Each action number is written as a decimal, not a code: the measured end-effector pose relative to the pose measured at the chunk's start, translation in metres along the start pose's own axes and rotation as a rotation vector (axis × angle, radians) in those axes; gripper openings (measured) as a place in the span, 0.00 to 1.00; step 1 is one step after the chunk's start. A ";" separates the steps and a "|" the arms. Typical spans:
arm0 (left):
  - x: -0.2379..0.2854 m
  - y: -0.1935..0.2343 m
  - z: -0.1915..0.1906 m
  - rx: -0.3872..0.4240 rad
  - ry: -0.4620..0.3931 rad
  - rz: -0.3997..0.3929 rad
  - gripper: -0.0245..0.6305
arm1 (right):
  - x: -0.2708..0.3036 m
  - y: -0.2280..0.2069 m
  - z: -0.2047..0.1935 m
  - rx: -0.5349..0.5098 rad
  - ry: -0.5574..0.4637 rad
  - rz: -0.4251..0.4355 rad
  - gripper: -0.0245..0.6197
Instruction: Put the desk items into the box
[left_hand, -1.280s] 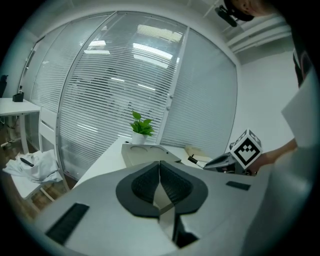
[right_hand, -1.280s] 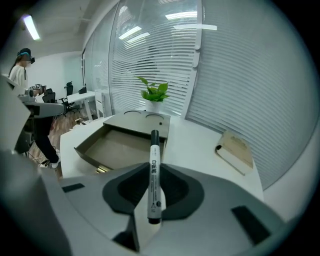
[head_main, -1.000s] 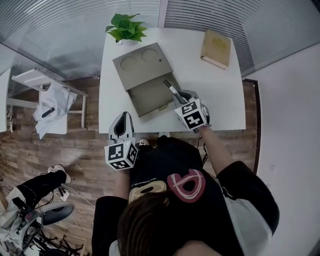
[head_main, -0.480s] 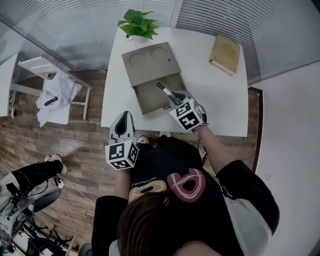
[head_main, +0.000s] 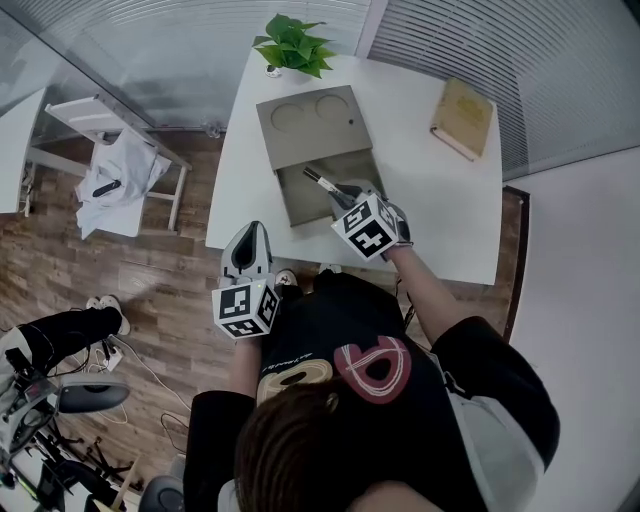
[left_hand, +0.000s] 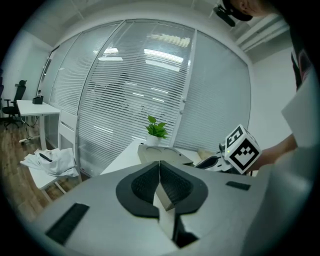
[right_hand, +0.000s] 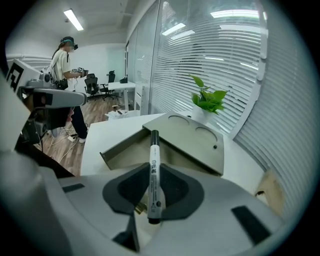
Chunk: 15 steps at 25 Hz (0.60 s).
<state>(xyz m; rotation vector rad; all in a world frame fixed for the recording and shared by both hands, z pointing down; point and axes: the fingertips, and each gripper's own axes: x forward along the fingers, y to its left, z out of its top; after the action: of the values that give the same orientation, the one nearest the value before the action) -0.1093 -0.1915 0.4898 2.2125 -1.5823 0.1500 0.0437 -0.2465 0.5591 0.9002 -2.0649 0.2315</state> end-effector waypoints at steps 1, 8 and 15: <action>-0.001 0.002 0.000 -0.002 -0.001 0.006 0.07 | 0.002 0.001 0.001 -0.009 0.003 0.006 0.15; -0.006 0.012 0.000 -0.013 -0.003 0.044 0.07 | 0.015 0.007 0.001 -0.071 0.035 0.038 0.15; -0.011 0.021 -0.002 -0.025 -0.006 0.079 0.07 | 0.027 0.008 -0.003 -0.114 0.064 0.063 0.15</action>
<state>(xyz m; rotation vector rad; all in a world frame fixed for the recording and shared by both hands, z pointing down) -0.1319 -0.1865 0.4934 2.1348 -1.6666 0.1450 0.0300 -0.2534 0.5832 0.7503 -2.0272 0.1717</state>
